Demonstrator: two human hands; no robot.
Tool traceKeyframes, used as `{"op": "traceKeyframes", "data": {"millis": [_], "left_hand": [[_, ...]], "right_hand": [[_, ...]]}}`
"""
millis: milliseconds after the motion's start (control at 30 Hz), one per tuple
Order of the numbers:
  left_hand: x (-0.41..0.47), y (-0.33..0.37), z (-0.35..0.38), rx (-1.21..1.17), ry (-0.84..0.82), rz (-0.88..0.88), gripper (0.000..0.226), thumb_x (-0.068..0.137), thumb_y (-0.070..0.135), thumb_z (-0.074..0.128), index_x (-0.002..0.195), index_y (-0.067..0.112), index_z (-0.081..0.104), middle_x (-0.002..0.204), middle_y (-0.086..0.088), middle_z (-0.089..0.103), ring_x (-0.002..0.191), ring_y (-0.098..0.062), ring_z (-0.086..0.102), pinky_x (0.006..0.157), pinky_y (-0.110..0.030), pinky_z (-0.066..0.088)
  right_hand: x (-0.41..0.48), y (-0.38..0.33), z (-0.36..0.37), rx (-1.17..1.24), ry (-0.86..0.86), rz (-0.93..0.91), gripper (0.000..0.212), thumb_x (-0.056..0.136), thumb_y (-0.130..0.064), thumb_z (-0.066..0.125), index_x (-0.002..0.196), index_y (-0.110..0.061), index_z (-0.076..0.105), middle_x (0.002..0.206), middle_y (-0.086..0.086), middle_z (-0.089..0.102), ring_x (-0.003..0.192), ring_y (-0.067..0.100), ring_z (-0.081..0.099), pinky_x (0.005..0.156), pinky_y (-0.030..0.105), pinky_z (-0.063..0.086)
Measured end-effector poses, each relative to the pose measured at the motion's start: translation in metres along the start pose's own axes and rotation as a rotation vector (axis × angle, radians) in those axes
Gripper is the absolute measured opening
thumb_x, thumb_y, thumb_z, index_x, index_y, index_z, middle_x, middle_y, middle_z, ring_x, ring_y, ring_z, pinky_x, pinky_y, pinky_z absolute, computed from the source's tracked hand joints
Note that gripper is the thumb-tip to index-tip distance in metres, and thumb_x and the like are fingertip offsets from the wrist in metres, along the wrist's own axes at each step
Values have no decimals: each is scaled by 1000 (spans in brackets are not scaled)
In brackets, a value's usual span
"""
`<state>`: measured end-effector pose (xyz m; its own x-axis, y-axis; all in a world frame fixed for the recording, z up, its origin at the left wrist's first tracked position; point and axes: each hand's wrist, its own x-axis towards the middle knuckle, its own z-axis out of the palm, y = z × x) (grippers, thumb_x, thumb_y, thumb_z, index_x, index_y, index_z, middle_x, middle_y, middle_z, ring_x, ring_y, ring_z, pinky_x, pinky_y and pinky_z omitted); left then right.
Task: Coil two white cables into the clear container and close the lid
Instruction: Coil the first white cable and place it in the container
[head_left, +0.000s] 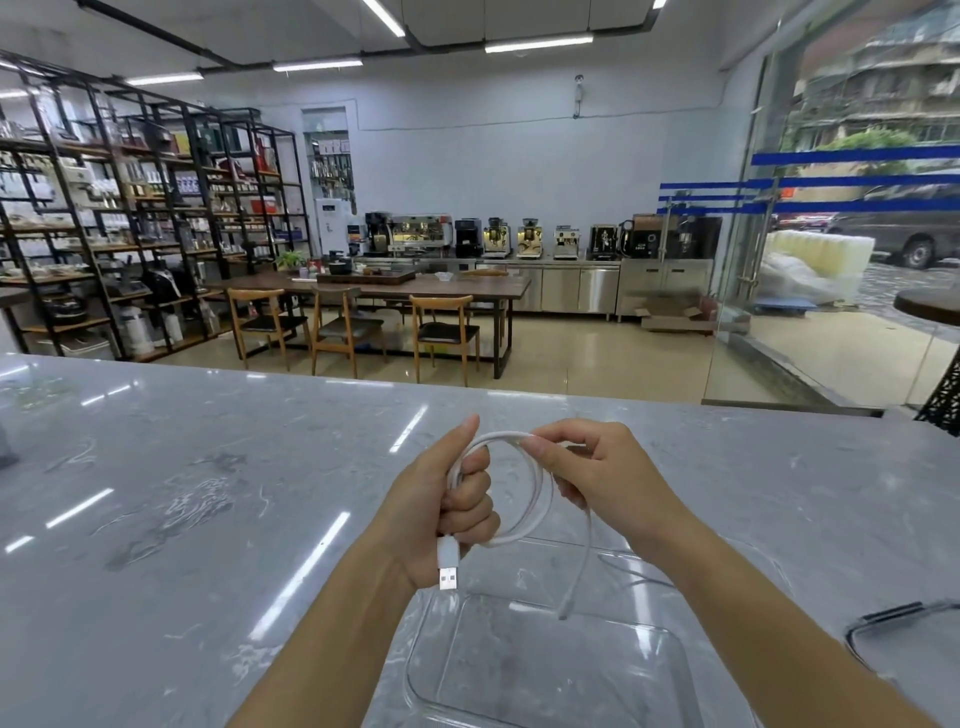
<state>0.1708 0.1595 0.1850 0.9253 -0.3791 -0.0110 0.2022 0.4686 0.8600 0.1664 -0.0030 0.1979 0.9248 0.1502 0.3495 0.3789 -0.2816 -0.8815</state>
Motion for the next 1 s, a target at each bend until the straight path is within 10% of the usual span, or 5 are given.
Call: {"op": "traceKeyframes", "data": {"millis": [267, 633, 1000], "left_hand": [[-7, 3, -9, -70, 244, 70, 50, 94, 28, 44, 47, 19, 32, 31, 7, 20, 24, -6, 15, 33, -12, 16], [-19, -19, -1, 23, 215, -16, 46, 94, 28, 44, 51, 19, 30, 35, 7, 19, 26, -7, 14, 33, -14, 15], [-36, -32, 4, 40, 122, -69, 54, 87, 50, 50, 46, 19, 34, 36, 6, 20, 28, -8, 16, 34, -17, 18]], "right_hand": [[-22, -1, -28, -402, -296, 225, 31, 89, -34, 57, 67, -14, 68, 59, 4, 43, 55, 14, 37, 55, 23, 32], [-38, -24, -15, 449, -156, -26, 16, 67, -15, 68, 71, 0, 65, 51, 6, 59, 45, 19, 60, 36, 20, 42], [-52, 6, 20, -299, 81, -171, 41, 76, -3, 66, 83, -34, 39, 81, -12, 45, 71, 3, 45, 64, 16, 36]]}}
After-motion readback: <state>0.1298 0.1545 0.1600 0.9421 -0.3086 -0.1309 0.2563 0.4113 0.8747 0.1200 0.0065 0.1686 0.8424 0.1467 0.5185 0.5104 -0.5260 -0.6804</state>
